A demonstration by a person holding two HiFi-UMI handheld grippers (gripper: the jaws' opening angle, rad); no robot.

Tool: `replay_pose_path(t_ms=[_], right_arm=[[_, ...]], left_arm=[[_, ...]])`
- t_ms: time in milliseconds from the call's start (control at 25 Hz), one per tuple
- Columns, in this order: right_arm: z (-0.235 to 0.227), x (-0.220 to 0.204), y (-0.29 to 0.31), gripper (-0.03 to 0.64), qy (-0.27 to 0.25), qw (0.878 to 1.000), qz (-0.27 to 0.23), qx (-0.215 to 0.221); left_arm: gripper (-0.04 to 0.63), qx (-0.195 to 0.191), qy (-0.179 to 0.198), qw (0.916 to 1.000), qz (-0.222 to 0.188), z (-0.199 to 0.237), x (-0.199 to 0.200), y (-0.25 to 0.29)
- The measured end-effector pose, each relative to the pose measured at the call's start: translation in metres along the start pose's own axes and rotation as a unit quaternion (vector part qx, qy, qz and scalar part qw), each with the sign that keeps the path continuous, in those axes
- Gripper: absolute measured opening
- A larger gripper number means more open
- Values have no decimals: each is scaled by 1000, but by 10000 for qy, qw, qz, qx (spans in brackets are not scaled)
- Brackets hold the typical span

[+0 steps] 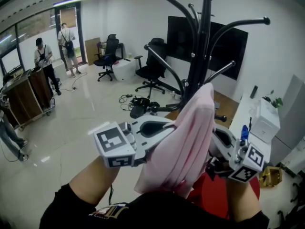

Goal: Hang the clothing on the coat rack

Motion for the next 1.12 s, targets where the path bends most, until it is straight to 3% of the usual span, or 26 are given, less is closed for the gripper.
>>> replay_pose_path(t_ms=[120,440,1120], right_arm=[[2,-1,0,25,28,10000,-82,14],[4,-6,-2,28,294,9990,-292,166],[0,-8,-17,51,380,9982,-450,67]], left_arm=[[5,-7,-150,9999,-48,-8,-4,-2],[5,-2,-690,9955,-653,-20,-13,-1],[8,305,-1148,9830,-1402,-23,-23,-29]])
Point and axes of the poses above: the fingertips, and each gripper's own axes: y forward along the fingers, z to its left, x out of its top, the point moved 9 cm from there along -y, backward along the fingers, and after that the axes turned 8 degrees about y, right-handed, at the moved point
